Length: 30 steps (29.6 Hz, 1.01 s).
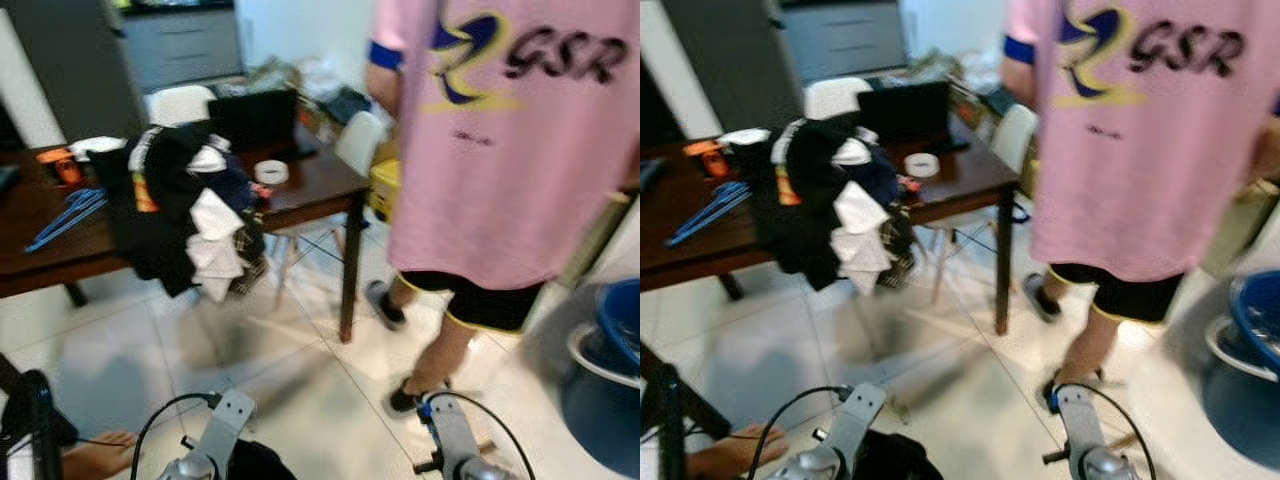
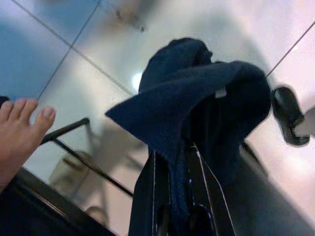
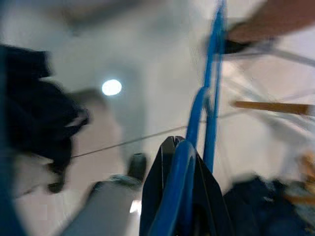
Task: Hang hanger
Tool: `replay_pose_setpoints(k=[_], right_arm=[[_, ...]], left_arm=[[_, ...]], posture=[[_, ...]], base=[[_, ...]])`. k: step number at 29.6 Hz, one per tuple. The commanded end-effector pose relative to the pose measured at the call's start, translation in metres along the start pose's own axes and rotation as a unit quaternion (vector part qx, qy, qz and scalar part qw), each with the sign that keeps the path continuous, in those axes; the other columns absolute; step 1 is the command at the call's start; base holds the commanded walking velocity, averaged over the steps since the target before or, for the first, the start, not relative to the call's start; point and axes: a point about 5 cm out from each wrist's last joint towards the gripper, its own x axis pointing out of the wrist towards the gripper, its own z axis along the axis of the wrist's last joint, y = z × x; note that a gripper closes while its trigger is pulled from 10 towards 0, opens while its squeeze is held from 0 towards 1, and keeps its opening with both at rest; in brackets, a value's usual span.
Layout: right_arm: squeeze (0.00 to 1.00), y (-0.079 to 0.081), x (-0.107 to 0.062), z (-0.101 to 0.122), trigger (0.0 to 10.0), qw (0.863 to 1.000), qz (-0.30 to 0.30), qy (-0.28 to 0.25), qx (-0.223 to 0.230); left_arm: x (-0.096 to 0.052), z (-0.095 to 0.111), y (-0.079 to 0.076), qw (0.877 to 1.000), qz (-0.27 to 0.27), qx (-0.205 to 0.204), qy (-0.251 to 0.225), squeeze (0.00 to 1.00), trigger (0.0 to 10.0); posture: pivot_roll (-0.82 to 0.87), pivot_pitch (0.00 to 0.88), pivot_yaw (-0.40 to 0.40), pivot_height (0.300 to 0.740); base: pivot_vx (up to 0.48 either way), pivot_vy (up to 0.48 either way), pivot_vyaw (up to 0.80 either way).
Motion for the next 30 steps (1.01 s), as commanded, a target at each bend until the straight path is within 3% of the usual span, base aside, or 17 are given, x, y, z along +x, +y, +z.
replay_pose_setpoints(k=[1,18,23,28,30], right_arm=[[0.0,-0.005,-0.002,-0.009,10.0,1.0,-0.007,0.011,0.008],[0.0,0.003,-0.002,0.003,10.0,0.997,0.054,-0.053,0.011],[0.0,0.011,-0.003,0.012,10.0,0.986,0.119,-0.069,-0.097],[0.0,0.01,-0.004,0.013,10.0,0.987,0.109,-0.079,-0.092],[0.0,0.009,-0.004,0.014,10.0,0.988,0.102,-0.09,-0.071]], left_arm=[[0.001,0.005,0.0,1.0,0.0,0.006,-0.008,0.0,10.0],[0.001,0.006,0.001,1.0,0.0,0.007,-0.009,0.0,10.0],[0.001,0.006,0.001,1.0,0.0,0.007,-0.009,0.0,10.0],[0.001,0.006,0.001,1.0,0.0,0.007,-0.009,0.0,10.0],[0.001,0.006,0.0,1.0,-0.001,0.007,-0.009,0.0,10.0]], posture=[[0.01,0.0,0.009,0.74],[0.01,0.0,0.015,0.74],[0.0,0.0,0.018,0.74],[0.0,0.0,0.018,0.74],[0.0,0.0,0.017,0.74]], base=[[0.244,0.0,0.0],[0.213,0.0,0.0],[0.326,0.0,0.0],[0.326,0.0,0.0],[0.326,0.0,0.0]])
